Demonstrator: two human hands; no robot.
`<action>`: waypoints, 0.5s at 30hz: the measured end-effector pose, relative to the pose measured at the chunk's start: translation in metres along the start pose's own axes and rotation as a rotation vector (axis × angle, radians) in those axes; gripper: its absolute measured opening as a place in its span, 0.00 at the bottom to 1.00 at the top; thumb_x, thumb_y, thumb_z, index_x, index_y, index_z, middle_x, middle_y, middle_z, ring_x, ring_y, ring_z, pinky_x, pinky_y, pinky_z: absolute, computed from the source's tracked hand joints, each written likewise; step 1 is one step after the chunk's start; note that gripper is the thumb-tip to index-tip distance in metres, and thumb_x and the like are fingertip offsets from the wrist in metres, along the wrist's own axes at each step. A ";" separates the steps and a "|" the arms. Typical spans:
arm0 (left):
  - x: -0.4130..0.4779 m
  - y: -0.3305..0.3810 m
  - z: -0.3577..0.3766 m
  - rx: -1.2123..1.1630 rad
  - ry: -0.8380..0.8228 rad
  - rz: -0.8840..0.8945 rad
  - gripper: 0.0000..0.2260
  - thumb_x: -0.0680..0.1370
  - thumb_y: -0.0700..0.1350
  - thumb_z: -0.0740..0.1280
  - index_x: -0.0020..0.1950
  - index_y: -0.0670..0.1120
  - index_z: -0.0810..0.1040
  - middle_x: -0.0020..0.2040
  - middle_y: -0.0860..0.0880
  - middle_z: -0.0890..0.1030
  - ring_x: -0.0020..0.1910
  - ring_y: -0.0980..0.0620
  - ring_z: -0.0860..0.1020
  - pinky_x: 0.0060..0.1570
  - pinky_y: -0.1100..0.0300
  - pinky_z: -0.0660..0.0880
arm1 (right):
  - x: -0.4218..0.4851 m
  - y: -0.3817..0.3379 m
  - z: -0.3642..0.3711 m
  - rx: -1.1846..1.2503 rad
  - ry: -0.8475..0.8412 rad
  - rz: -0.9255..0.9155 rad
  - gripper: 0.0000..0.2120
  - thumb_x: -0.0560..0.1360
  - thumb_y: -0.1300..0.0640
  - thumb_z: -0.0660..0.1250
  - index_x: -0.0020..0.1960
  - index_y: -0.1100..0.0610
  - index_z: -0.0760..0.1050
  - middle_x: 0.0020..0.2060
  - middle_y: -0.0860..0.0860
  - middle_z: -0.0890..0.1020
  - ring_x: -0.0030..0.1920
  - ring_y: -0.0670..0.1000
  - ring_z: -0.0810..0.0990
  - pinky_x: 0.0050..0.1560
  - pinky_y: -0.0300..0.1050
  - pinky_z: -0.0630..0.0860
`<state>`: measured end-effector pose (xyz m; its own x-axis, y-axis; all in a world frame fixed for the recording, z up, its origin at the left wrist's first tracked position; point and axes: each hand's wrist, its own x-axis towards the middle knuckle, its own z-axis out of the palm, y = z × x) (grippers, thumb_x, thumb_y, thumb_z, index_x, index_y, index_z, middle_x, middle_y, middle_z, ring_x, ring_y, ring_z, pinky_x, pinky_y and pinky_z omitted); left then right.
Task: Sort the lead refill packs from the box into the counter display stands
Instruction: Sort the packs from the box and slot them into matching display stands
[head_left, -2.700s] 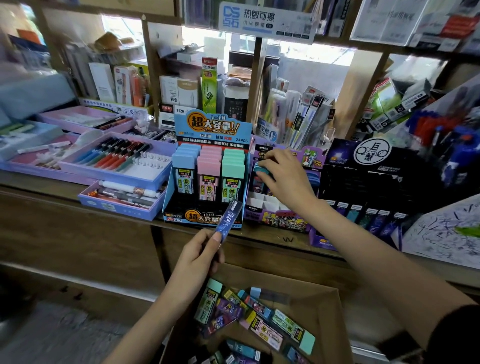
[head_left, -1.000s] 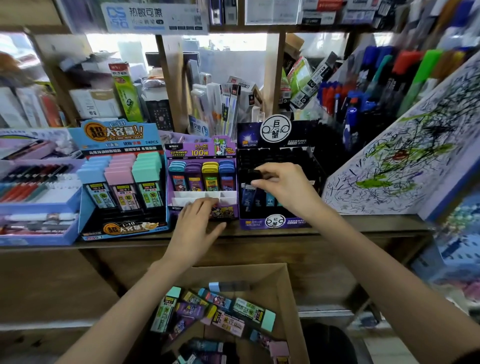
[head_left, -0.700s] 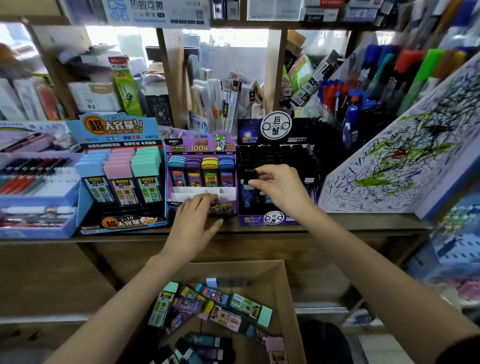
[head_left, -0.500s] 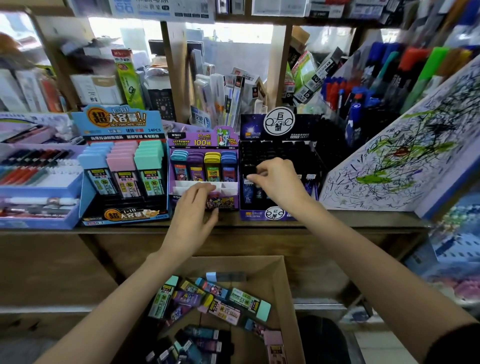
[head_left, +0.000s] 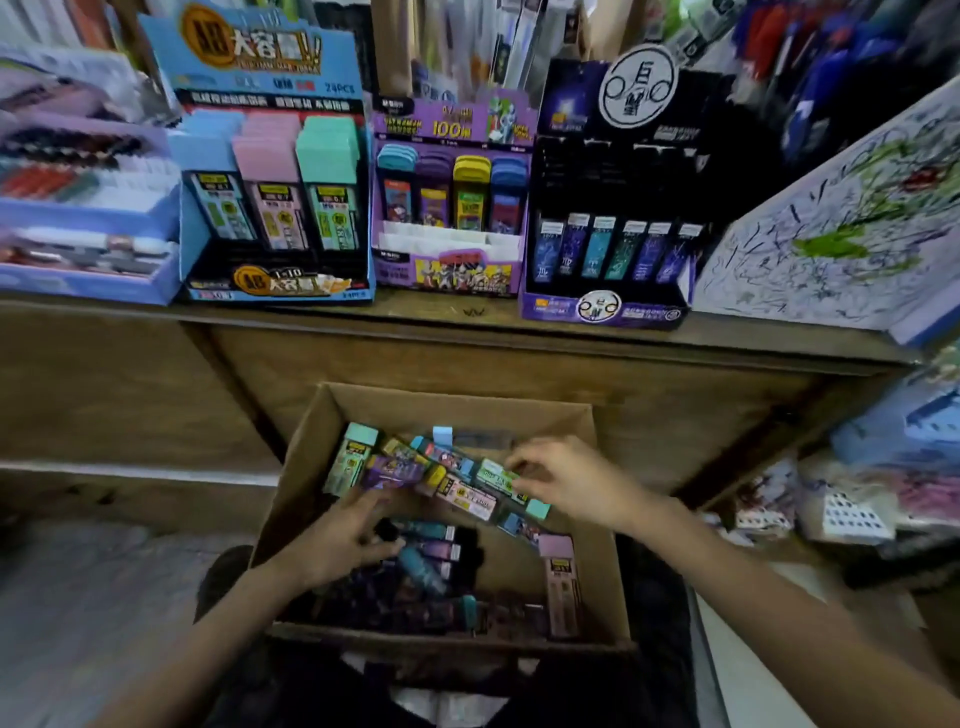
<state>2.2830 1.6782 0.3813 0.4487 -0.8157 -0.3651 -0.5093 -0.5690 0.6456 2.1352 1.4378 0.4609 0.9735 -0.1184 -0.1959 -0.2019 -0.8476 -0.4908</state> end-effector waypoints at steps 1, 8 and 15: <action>-0.001 -0.010 0.009 0.018 -0.023 -0.008 0.30 0.73 0.49 0.72 0.71 0.44 0.64 0.68 0.45 0.67 0.67 0.49 0.69 0.65 0.57 0.67 | -0.001 0.007 0.022 0.057 -0.052 0.047 0.11 0.76 0.54 0.67 0.57 0.56 0.78 0.52 0.51 0.81 0.51 0.47 0.79 0.52 0.40 0.74; 0.003 -0.050 0.041 0.198 -0.112 -0.241 0.43 0.69 0.56 0.74 0.76 0.47 0.54 0.71 0.41 0.61 0.70 0.40 0.62 0.69 0.54 0.60 | 0.011 0.015 0.144 0.322 -0.206 0.293 0.30 0.72 0.51 0.72 0.69 0.57 0.66 0.61 0.54 0.73 0.64 0.54 0.72 0.64 0.48 0.69; 0.011 -0.065 0.039 0.133 -0.004 -0.369 0.39 0.69 0.52 0.75 0.73 0.43 0.58 0.69 0.38 0.63 0.70 0.40 0.62 0.67 0.56 0.60 | 0.057 -0.007 0.178 -0.044 -0.128 0.278 0.39 0.71 0.38 0.67 0.74 0.55 0.57 0.69 0.55 0.65 0.68 0.58 0.62 0.67 0.53 0.63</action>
<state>2.2923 1.7025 0.3094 0.6166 -0.5537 -0.5597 -0.4047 -0.8327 0.3779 2.1729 1.5293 0.3022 0.8595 -0.2849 -0.4243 -0.4507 -0.8140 -0.3664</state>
